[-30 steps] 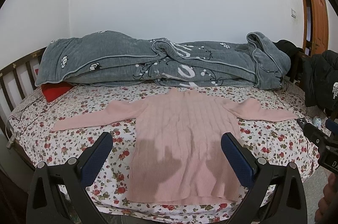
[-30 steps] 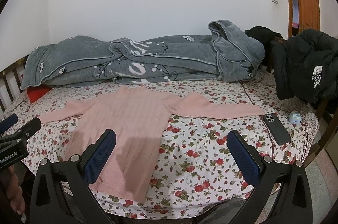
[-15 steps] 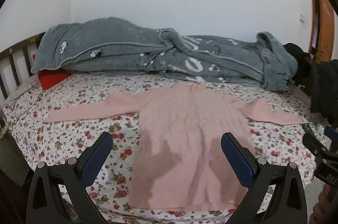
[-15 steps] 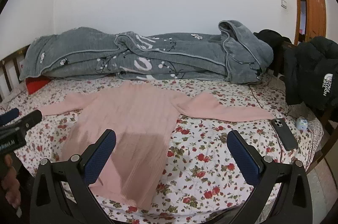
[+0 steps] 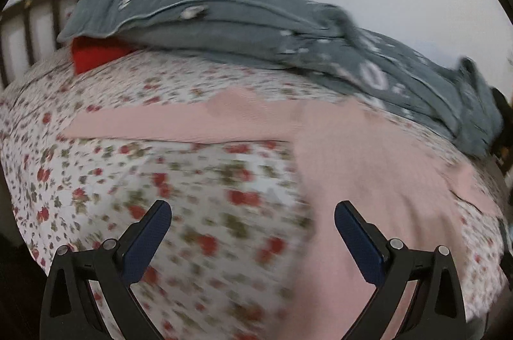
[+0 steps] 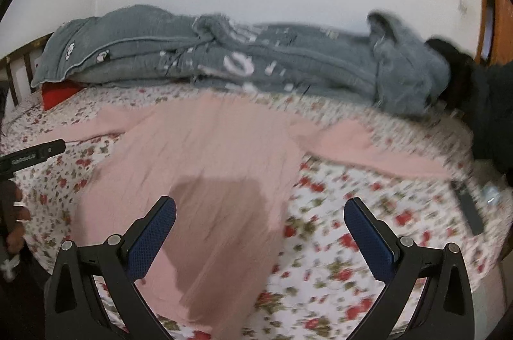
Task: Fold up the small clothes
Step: 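Grasp the sweater sleeve cuff nearest the left tool with the left tool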
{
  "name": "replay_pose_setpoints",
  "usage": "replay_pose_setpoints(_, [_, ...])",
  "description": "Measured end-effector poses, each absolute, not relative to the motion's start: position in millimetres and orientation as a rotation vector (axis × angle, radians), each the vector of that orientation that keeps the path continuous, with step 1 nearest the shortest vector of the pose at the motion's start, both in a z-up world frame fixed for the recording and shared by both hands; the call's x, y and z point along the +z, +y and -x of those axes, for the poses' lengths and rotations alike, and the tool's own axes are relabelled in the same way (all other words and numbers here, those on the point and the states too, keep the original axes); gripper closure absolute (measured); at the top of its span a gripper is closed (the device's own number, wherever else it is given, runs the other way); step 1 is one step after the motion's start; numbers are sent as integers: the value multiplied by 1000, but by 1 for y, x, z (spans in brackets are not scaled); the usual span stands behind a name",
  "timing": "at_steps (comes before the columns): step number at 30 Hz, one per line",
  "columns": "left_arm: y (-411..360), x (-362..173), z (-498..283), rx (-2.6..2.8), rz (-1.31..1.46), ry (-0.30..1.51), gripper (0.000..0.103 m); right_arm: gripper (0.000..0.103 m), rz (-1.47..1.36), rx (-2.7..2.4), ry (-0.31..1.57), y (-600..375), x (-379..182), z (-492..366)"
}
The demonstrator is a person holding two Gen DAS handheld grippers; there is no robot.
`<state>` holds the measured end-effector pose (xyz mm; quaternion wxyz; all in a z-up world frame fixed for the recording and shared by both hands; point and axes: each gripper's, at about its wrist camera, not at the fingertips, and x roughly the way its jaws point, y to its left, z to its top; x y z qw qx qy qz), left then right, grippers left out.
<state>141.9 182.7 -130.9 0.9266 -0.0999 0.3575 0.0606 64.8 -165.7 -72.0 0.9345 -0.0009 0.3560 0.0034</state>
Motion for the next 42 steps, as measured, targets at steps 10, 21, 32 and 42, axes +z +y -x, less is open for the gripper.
replay_pose_setpoints(10, [304,-180,-198,352,205,797,2,5,-61,7,745,-169,-105,-110])
replay_pose_setpoints(21, [381,-201,-220,348,394,757,12,10,-58,7,808,-160,-127,-144])
replay_pose_setpoints(32, [429,-195,-237,466,492,712,69,11,-67,-15,817,-178,-141,-159])
replay_pose_setpoints(42, [384,-140,-254,443,380,673,96,10,-48,6,751,-213,-133,-184])
